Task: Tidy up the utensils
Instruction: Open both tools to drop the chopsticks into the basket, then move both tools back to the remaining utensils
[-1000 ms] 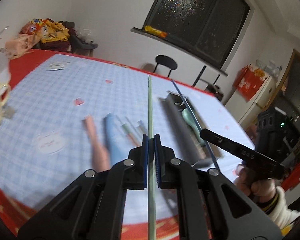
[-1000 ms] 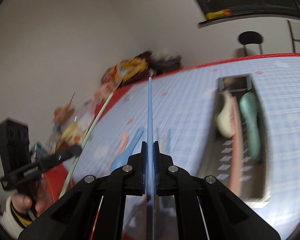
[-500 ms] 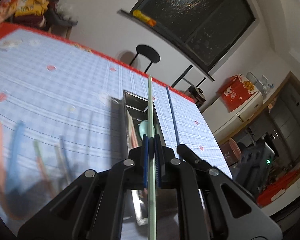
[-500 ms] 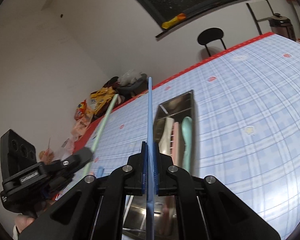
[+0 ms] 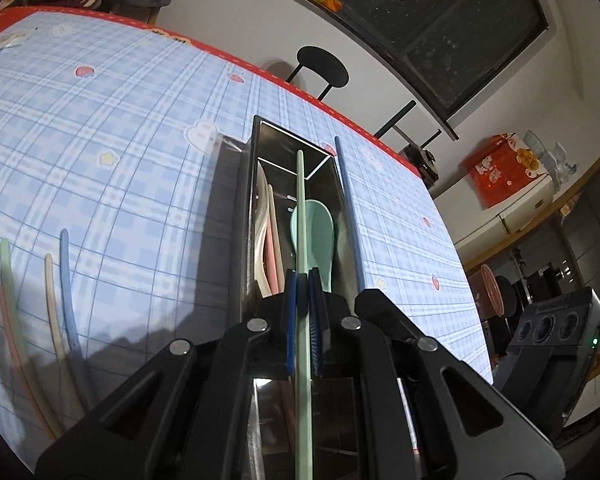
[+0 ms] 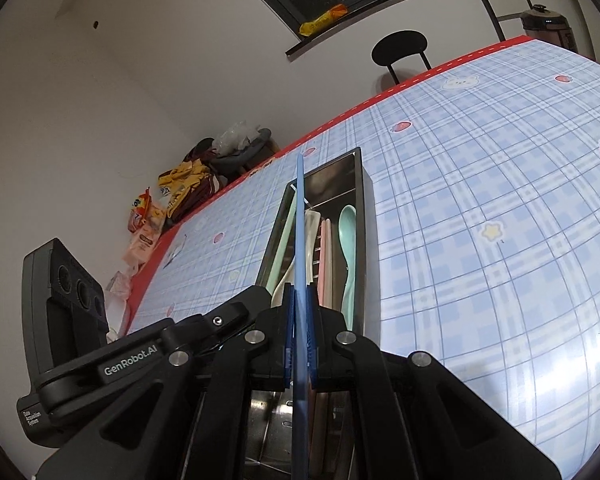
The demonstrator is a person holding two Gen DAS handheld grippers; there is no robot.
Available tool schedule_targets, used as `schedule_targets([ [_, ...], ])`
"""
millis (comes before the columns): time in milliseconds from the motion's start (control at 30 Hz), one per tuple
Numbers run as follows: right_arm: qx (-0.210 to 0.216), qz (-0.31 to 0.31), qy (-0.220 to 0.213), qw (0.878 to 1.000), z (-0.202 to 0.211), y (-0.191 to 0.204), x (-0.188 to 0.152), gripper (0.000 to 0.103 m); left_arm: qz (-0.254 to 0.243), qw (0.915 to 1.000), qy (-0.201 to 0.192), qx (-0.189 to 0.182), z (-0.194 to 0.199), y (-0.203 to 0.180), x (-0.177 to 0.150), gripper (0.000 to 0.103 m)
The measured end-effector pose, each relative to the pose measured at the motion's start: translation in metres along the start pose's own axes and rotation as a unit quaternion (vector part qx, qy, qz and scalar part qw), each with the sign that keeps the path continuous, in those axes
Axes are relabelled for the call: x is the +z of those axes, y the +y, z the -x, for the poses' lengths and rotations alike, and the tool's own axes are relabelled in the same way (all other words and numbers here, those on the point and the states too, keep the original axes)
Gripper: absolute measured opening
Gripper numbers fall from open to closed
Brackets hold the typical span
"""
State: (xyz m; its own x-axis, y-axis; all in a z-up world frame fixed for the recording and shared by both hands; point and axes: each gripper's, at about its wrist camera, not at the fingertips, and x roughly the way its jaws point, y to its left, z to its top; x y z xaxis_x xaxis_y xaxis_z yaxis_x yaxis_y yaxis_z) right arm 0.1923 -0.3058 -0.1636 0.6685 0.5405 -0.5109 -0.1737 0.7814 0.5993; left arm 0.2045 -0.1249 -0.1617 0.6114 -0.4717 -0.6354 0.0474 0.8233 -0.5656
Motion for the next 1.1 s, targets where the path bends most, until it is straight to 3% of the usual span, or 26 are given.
schedule_targets([
  [267, -0.001, -0.006, 0.001, 1.000, -0.003, -0.003, 0.001, 0.009, -0.007, 0.9999, 0.005, 0.008, -0.004, 0.003, 0.006, 0.010],
  [400, -0.003, 0.001, -0.010, 1.000, 0.001, -0.001, 0.002, 0.009, -0.018, 0.9997, 0.000, 0.016, 0.000, 0.002, 0.009, 0.016],
  [433, -0.004, 0.004, -0.014, 1.000, 0.003, 0.000, 0.002, 0.013, -0.021, 0.9996, -0.003, 0.019, 0.003, 0.002, 0.011, 0.018],
  [500, -0.009, 0.012, -0.028, 1.000, 0.009, 0.004, 0.003, 0.029, -0.036, 0.9989, -0.014, 0.029, 0.012, 0.001, 0.012, 0.025],
  [633, -0.031, 0.051, -0.068, 0.996, 0.024, 0.018, 0.004, 0.066, -0.071, 0.9949, -0.043, 0.058, 0.038, 0.002, 0.016, 0.049],
  [733, -0.053, 0.096, -0.085, 0.990, 0.030, 0.032, 0.002, 0.083, -0.100, 0.9889, -0.065, 0.088, 0.061, 0.006, 0.016, 0.062],
  [833, -0.065, 0.124, -0.092, 0.986, 0.031, 0.041, -0.002, 0.090, -0.127, 0.9819, -0.084, 0.113, 0.086, 0.014, 0.014, 0.081],
  [933, -0.075, 0.159, -0.096, 0.980, 0.032, 0.053, -0.008, 0.097, -0.158, 0.9724, -0.100, 0.140, 0.114, 0.023, 0.007, 0.086],
  [967, -0.079, 0.165, -0.099, 0.978, 0.032, 0.056, -0.011, 0.097, -0.165, 0.9697, -0.102, 0.149, 0.122, 0.026, 0.004, 0.097],
  [1100, -0.092, 0.203, -0.118, 0.968, 0.034, 0.072, -0.023, 0.097, -0.181, 0.9599, -0.117, 0.179, 0.151, 0.041, -0.011, 0.097],
])
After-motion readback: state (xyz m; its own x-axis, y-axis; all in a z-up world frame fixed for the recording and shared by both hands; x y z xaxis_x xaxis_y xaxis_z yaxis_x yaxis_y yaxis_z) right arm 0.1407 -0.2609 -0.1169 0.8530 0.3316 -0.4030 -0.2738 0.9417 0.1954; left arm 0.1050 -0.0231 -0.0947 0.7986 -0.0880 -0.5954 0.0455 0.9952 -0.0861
